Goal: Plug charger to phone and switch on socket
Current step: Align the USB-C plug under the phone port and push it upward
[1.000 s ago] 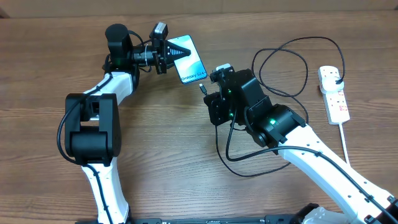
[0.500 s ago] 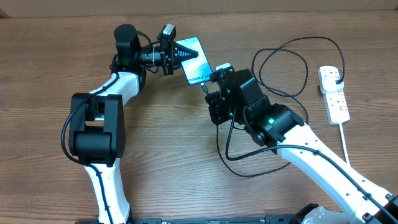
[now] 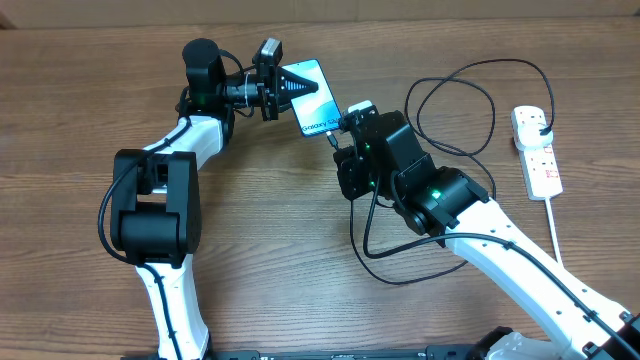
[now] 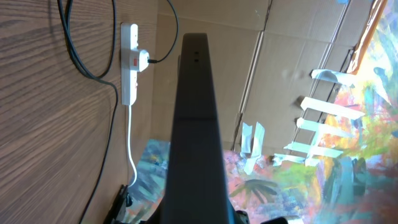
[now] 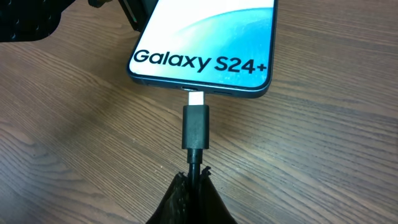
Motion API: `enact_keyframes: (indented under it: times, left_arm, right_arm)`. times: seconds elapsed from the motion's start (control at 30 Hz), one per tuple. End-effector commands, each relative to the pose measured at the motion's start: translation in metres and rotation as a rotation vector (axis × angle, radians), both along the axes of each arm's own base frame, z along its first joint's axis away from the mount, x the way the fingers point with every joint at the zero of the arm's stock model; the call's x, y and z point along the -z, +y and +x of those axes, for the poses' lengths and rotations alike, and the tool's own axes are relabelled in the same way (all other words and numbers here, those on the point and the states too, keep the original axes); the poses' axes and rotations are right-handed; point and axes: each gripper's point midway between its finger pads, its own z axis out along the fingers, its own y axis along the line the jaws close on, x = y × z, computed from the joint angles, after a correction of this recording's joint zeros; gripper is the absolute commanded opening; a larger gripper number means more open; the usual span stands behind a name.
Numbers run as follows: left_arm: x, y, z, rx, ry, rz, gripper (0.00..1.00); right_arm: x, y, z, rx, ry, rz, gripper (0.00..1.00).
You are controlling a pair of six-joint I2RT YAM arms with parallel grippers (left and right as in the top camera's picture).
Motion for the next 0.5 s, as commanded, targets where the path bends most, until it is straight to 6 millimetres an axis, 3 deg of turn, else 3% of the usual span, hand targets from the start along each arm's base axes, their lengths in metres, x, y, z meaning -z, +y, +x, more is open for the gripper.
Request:
enact_keyframes:
  times: [0.0, 0.47]
  left_arm:
    - [-0.0151, -0.0003, 0.003, -0.007, -0.038, -0.004, 0.04]
    - [-0.015, -0.0043, 0.0037, -0.013, -0.008, -0.004, 0.04]
  right_arm:
    - [-0.0068, 0.0031, 0.0026, -0.009, -0.015, 0.006, 0.04]
    - [-0.0074, 0.0035, 0.003, -0.009, -0.017, 0.008, 0.04]
